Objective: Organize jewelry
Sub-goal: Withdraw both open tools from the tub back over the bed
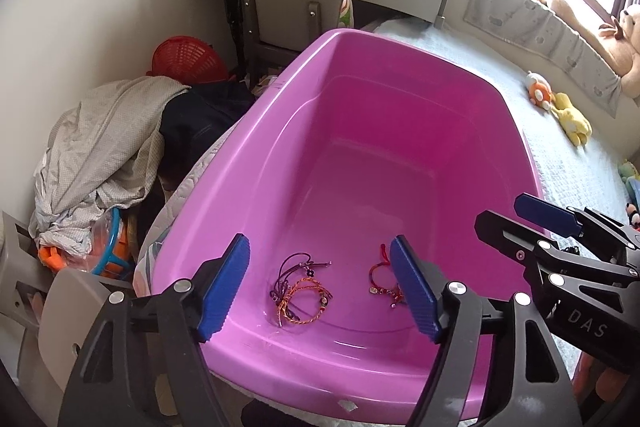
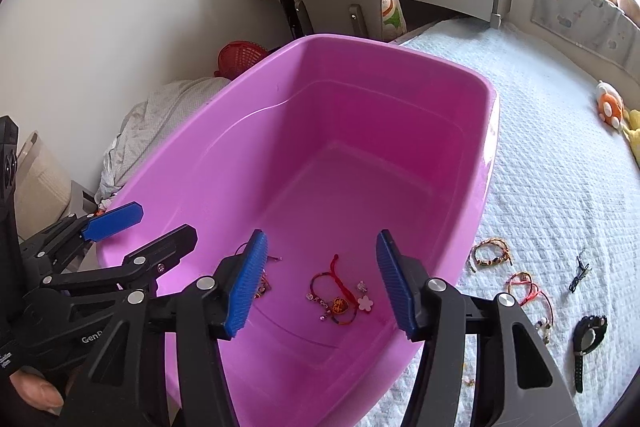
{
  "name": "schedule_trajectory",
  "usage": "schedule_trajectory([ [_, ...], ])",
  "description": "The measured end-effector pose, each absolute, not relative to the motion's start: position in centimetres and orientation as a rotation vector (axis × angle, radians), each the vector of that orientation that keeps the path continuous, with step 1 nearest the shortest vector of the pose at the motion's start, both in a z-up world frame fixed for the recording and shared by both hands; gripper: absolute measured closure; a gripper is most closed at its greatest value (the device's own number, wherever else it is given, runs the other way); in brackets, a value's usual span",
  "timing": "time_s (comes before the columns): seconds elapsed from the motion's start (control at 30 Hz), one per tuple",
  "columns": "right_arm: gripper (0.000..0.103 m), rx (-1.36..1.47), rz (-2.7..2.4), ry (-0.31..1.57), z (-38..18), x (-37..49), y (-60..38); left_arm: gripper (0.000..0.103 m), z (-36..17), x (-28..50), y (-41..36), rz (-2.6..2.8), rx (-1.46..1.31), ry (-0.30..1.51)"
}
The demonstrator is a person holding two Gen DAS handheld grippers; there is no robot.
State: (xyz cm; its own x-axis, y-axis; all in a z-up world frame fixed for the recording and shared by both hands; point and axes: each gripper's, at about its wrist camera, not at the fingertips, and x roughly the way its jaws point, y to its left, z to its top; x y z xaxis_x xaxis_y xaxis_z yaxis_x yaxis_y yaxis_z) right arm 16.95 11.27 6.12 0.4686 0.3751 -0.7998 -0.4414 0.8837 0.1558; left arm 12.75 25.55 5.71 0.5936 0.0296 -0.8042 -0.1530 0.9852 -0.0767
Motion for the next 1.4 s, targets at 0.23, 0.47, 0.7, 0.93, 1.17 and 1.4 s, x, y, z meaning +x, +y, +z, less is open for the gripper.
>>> schedule_trajectory([
  [0.23,0.048,-0.074,0.503,0.961,6.3,16.5,11.0,0.031,6.2,12.1,25.2,0.114,-0.131,0.920],
  [0.47,0.048,-0.063,0.505,0.949,6.9,15.8,10.5,0.029,6.8,11.4,25.1,0.115,-0.129,0.909],
  [0.7,0.048,-0.043,0.507,0.950,7.0,15.0,9.5,0.027,7.2,10.5,25.0,0.116,-0.133,0.902],
  [0.93,0.046,-0.023,0.510,0.939,7.4,13.8,8.5,0.022,7.7,9.4,24.4,0.114,-0.123,0.881],
  [1.17,0.044,0.006,0.503,0.919,7.7,12.4,6.6,0.019,8.5,8.5,22.9,0.108,-0.100,0.859],
  [1.4,0.040,0.049,0.473,0.898,7.9,10.8,3.7,0.015,9.1,7.5,21.1,0.083,-0.084,0.840],
])
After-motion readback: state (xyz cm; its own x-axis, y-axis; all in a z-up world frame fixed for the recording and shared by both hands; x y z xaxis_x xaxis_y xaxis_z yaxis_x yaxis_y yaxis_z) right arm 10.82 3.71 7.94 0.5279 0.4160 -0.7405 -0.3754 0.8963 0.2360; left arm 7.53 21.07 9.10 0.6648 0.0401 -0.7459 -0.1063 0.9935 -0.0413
